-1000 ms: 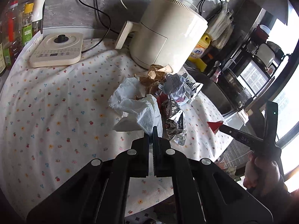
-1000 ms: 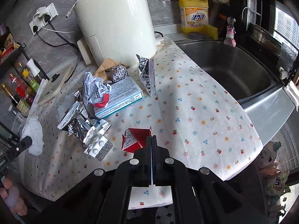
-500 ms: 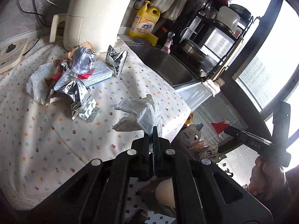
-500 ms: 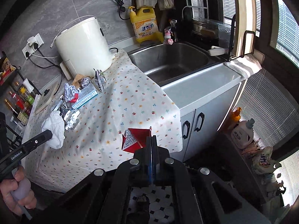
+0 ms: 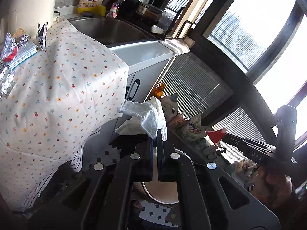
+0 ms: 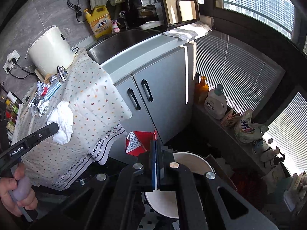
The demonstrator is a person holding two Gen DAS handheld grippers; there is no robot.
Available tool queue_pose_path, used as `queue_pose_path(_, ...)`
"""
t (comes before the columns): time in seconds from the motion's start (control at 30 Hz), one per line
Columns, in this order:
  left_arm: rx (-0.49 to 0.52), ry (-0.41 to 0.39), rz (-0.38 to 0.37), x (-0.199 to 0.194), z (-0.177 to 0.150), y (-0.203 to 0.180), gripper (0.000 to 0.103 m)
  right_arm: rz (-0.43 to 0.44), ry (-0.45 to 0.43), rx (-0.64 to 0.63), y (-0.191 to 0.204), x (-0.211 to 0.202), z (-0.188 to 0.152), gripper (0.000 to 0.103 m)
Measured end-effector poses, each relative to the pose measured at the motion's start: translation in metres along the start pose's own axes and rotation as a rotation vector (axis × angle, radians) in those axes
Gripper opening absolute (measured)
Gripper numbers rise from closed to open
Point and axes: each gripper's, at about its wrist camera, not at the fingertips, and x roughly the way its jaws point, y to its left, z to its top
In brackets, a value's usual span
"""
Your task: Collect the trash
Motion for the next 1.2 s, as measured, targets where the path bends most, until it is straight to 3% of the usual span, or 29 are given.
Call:
queue_pose_path(0.13, 0.004, 0.063, -0.021, 0.026, -0.026, -0.023, 0.004, 0.025, 0.088, 0.041, -0.03, 0.016, -0.032, 0.006)
queue_pose_path(0.17, 0.001, 0.081, -0.027, 0.031, -0.032, -0.025, 0.004, 0.031, 0.114, 0.059, -0.037, 0.022, -0.04, 0.015)
queue_pose_path(0.2, 0.001, 0.096, -0.032, 0.036, -0.038, -0.028, 0.004, 0.015, 0.126, 0.078, -0.044, 0.025, -0.047, 0.041)
queue_pose_path(0.27, 0.011, 0.12, -0.035, 0.044, -0.047, -0.033, 0.004, -0.004, 0.115, 0.105, -0.056, 0.023, -0.057, 0.06)
queue_pose_path(0.47, 0.027, 0.17, -0.056, 0.062, -0.062, -0.045, 0.004, -0.028, 0.124, 0.138, -0.075, 0.016, -0.068, 0.059)
queue_pose_path(0.9, 0.087, 0.259, -0.176, 0.106, -0.076, -0.093, 0.005, -0.113, 0.052, 0.193, -0.104, -0.021, -0.072, 0.059)
queue_pose_path(0.97, 0.09, 0.273, -0.189, 0.112, -0.077, -0.098, 0.014, -0.124, 0.045, 0.212, -0.109, -0.025, -0.073, 0.059)
queue_pose_path(1.03, 0.091, 0.27, -0.198, 0.113, -0.076, -0.102, 0.037, -0.133, 0.039, 0.231, -0.115, -0.028, -0.074, 0.059)
queue_pose_path(1.07, 0.091, 0.268, -0.201, 0.112, -0.075, -0.103, 0.042, -0.137, 0.036, 0.239, -0.117, -0.029, -0.074, 0.059)
queue_pose_path(1.2, 0.1, 0.26, -0.193, 0.109, -0.073, -0.101, 0.046, -0.139, 0.029, 0.257, -0.121, -0.03, -0.074, 0.059)
